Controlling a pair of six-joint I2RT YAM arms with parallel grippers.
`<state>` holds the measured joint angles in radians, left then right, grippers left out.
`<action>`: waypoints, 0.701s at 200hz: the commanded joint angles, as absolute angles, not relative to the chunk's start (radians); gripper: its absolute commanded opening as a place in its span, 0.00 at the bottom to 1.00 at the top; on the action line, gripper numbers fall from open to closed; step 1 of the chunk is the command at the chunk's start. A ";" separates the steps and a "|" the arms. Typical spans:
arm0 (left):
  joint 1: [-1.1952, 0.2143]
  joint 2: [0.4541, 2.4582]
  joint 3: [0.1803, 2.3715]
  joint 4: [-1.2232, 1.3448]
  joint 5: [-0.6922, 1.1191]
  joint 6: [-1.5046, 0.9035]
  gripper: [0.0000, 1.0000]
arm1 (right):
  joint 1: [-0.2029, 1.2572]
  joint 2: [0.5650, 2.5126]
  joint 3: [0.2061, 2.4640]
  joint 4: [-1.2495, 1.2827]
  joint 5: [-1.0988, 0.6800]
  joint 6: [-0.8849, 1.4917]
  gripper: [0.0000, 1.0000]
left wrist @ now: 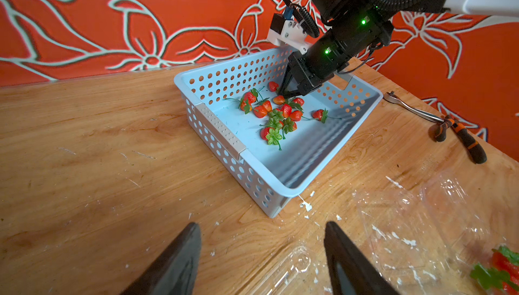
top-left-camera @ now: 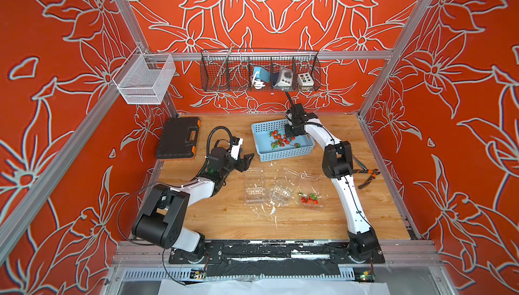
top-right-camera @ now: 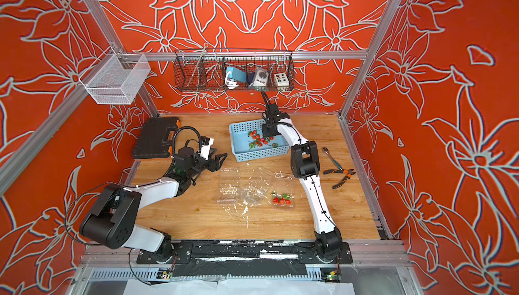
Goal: Pack strawberries into containers
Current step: Pick up the strawberry from the basket.
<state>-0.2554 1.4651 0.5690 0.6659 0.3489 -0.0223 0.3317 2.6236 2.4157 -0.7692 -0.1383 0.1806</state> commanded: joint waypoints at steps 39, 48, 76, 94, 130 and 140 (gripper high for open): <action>-0.259 1.433 0.566 0.678 0.346 -0.014 0.69 | 0.328 2.384 2.179 -0.667 -0.111 0.179 0.00; -0.259 1.433 0.565 0.678 0.347 -0.015 0.69 | 0.328 2.350 2.132 -0.642 -0.112 0.177 0.00; -0.259 1.427 0.563 0.683 0.348 -0.017 0.69 | 0.328 2.247 2.008 -0.603 -0.126 0.176 0.00; -0.259 1.427 0.561 0.685 0.348 -0.018 0.69 | 0.331 2.156 1.882 -0.555 -0.143 0.179 0.00; -0.259 1.426 0.557 0.692 0.349 -0.023 0.69 | 0.368 1.908 1.581 -0.472 -0.143 0.180 0.00; -0.259 1.422 0.554 0.696 0.350 -0.024 0.69 | 0.385 1.833 1.497 -0.465 -0.128 0.182 0.00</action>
